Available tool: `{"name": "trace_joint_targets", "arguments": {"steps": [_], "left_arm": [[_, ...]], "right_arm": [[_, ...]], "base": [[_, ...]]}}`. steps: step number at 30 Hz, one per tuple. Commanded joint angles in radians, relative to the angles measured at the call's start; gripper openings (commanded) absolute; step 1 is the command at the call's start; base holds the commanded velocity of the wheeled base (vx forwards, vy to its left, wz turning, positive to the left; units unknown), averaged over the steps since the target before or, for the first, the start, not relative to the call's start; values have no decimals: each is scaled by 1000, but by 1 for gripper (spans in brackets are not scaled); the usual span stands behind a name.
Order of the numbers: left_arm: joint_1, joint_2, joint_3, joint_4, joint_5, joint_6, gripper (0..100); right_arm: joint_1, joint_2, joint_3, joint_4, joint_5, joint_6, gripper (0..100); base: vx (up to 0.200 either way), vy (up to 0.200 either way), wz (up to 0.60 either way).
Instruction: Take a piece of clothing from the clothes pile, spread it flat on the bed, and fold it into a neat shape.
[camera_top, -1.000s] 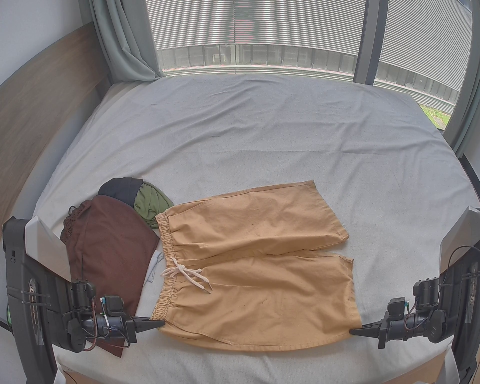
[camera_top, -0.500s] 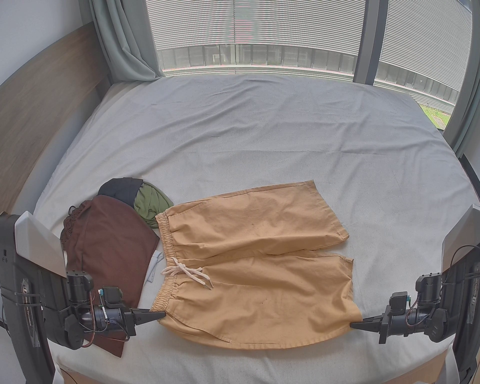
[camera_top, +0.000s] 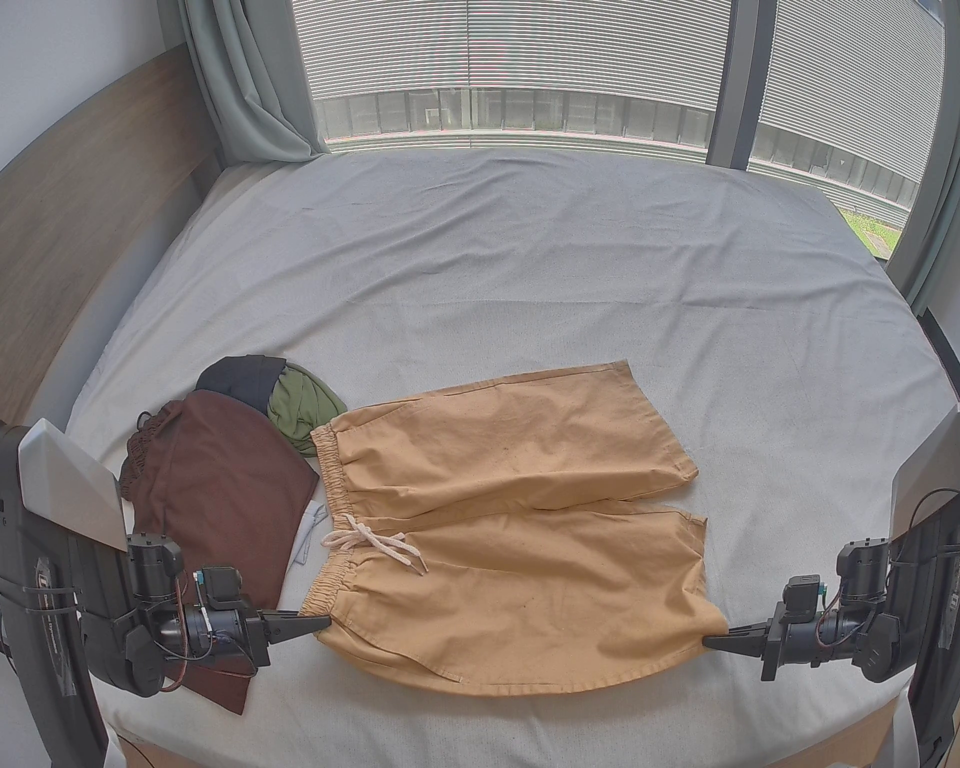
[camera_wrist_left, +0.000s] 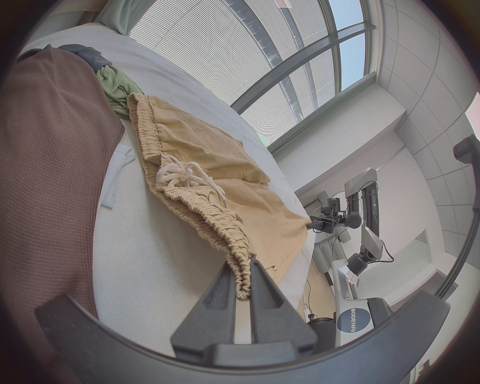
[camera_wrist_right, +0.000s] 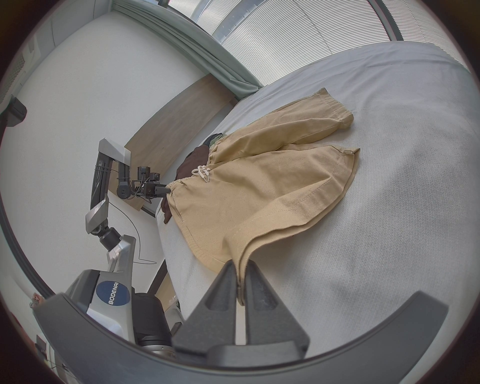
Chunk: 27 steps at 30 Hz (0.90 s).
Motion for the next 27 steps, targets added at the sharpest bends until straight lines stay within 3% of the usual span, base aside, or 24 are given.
{"name": "trace_joint_targets", "arguments": {"steps": [1,9,16,22,27], "left_arm": [[-1,-21,-5,-1,0,-16,0],[-27,-70,-3,-1,0,-90,0],[-29,-80,-14,-1,0,-98,0],[-31,-121,-29,-1,2,-187,0],[-29,-124,-43,-1,2,-197,0]], "right_arm": [[0,-23,4,0,9,14,0],[21,-109,-11,0,64,113,0],[23,-140,-28,-2,67,155,0],[21,-169,-41,-2,67,182,0],[18,-198,-42,-2,67,216,0]], "base": [[0,0,0],[0,0,0],[0,0,0],[0,0,0],[0,0,0]]}}
